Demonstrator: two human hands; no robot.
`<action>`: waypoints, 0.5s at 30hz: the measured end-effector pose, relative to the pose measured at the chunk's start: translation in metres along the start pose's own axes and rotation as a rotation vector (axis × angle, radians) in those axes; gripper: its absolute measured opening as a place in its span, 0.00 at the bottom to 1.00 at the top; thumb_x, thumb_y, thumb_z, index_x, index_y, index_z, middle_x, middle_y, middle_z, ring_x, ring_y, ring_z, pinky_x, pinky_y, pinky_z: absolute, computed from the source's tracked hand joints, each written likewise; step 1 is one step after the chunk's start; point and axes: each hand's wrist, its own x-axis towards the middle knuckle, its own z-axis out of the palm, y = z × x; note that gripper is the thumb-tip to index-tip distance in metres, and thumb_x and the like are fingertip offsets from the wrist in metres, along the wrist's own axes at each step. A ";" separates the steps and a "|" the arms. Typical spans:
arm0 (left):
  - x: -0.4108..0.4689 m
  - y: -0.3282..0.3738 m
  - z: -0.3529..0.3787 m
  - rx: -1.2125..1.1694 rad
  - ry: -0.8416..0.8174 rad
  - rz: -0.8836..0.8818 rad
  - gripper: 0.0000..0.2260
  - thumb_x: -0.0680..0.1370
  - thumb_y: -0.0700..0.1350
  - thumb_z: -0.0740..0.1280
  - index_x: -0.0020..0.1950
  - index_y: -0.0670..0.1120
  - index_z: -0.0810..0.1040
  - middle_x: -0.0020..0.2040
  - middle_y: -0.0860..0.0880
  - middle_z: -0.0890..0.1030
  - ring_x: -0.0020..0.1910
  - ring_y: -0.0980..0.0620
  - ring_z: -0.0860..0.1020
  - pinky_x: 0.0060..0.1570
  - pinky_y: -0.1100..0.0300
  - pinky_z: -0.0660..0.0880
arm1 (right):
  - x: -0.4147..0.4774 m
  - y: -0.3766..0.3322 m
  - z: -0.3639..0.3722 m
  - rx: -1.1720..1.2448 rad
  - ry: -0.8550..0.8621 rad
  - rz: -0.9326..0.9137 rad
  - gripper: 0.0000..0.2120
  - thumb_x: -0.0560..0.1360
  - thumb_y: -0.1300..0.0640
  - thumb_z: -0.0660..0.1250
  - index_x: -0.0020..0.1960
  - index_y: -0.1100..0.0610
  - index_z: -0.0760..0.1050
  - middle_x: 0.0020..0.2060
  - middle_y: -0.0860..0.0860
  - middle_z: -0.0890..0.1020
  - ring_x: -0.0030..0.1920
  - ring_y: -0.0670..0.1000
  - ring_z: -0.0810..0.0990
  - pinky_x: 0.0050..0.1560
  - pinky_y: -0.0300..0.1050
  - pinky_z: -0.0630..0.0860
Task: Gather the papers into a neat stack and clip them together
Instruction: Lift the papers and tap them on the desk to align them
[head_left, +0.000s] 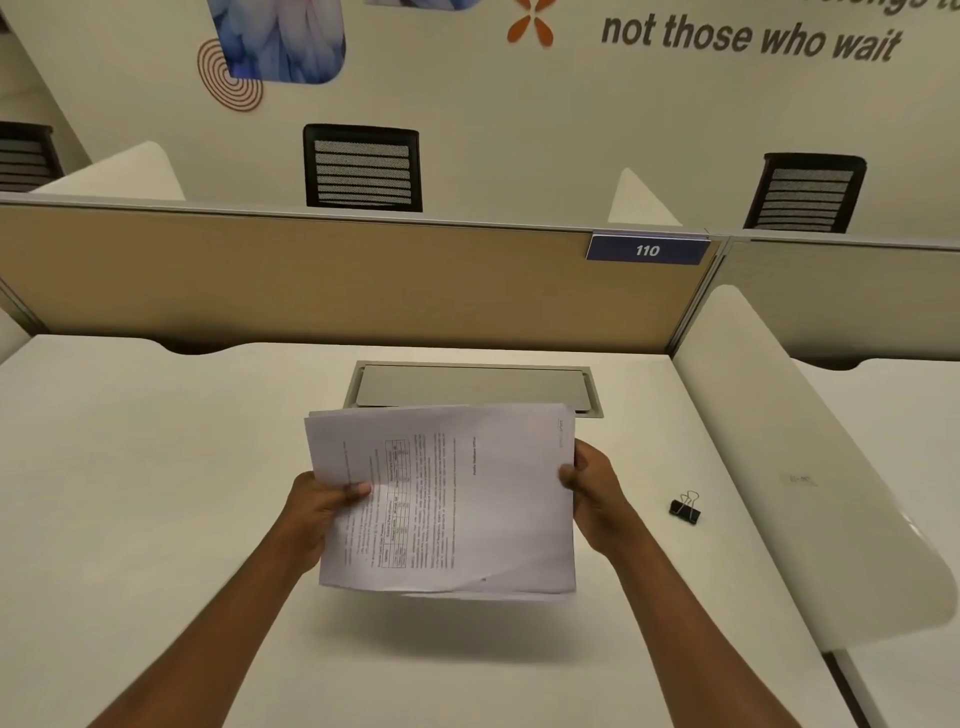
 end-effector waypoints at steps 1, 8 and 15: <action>0.001 0.001 0.001 -0.001 0.007 0.008 0.15 0.64 0.35 0.74 0.50 0.40 0.81 0.45 0.40 0.86 0.42 0.39 0.84 0.39 0.49 0.82 | 0.000 -0.002 0.001 -0.003 0.003 0.021 0.33 0.58 0.49 0.79 0.58 0.61 0.75 0.52 0.59 0.83 0.50 0.59 0.82 0.47 0.55 0.80; 0.008 0.006 0.010 -0.053 0.073 0.065 0.11 0.65 0.32 0.73 0.46 0.41 0.82 0.39 0.46 0.86 0.37 0.46 0.85 0.34 0.55 0.81 | 0.008 0.005 0.007 0.023 0.100 0.116 0.20 0.61 0.61 0.75 0.53 0.60 0.79 0.48 0.59 0.84 0.47 0.59 0.83 0.47 0.55 0.81; 0.013 0.003 0.019 -0.022 0.187 0.099 0.09 0.70 0.31 0.71 0.44 0.43 0.81 0.37 0.50 0.86 0.37 0.49 0.84 0.34 0.56 0.80 | 0.010 0.018 0.032 -0.269 0.358 0.045 0.13 0.63 0.57 0.67 0.40 0.67 0.77 0.35 0.57 0.79 0.36 0.54 0.75 0.40 0.48 0.72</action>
